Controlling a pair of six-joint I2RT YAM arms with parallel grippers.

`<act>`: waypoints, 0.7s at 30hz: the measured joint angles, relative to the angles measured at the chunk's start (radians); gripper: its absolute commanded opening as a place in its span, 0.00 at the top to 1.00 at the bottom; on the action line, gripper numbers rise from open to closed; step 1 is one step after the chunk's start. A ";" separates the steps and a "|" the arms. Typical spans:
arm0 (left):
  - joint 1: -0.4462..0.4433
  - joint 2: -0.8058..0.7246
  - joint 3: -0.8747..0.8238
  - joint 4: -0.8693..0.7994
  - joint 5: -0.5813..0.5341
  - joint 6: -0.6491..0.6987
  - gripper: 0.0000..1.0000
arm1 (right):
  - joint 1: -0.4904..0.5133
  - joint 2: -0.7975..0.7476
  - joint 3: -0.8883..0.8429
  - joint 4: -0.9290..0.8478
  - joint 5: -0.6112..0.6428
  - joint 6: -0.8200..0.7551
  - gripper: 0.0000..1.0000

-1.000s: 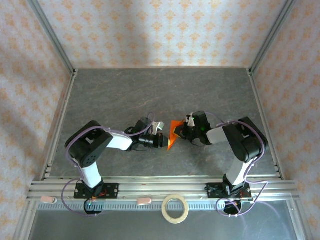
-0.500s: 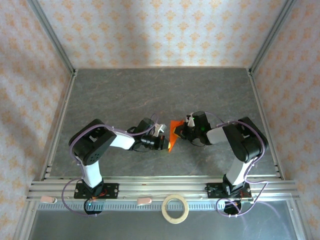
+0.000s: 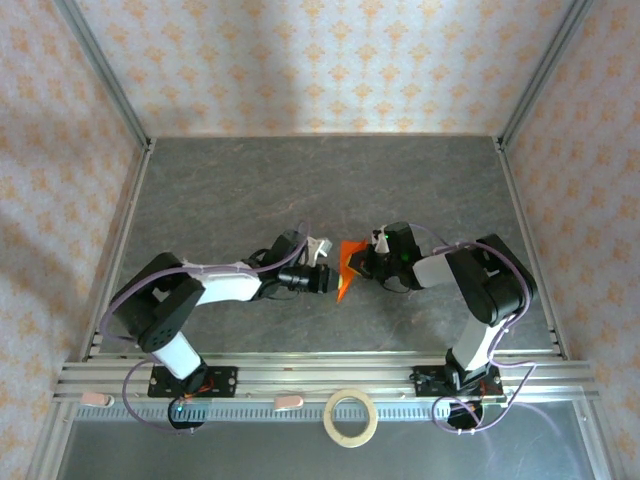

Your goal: Fold a paper plane with a square sheet of paper (pick it up from the middle)

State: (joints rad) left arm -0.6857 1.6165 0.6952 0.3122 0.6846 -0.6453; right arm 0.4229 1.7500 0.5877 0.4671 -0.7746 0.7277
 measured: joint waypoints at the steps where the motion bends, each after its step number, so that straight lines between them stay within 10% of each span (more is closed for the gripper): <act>1: 0.000 -0.005 0.000 0.009 -0.009 -0.006 0.94 | 0.000 0.000 0.000 0.000 0.000 0.000 1.00; 21: -0.004 0.251 0.144 0.103 0.097 -0.079 1.00 | 0.000 -0.001 0.000 -0.001 0.001 0.000 1.00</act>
State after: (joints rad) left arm -0.6895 1.8675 0.8391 0.4156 0.7818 -0.7242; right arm 0.4229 1.7493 0.5880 0.4664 -0.7738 0.7277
